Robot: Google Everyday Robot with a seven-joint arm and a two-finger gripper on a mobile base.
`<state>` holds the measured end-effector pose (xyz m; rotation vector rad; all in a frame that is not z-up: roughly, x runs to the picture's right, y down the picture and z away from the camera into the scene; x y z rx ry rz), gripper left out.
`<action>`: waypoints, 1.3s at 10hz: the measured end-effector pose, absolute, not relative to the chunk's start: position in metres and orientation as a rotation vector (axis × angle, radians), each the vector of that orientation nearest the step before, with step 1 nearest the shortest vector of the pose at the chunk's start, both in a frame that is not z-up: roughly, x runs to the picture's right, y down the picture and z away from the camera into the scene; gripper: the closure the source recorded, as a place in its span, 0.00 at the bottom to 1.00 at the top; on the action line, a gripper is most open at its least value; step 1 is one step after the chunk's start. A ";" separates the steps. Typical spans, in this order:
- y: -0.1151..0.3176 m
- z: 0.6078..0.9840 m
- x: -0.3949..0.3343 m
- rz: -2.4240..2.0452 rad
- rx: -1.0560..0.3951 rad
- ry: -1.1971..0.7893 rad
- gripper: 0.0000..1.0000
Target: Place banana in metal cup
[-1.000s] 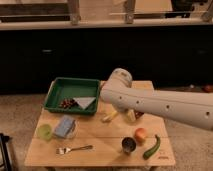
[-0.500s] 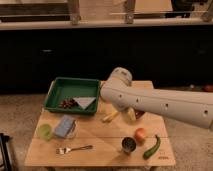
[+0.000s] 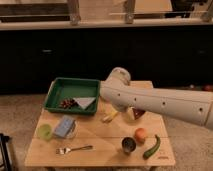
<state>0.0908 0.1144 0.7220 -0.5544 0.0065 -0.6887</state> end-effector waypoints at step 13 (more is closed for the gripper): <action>0.126 0.743 0.092 -0.651 -0.565 -0.052 0.20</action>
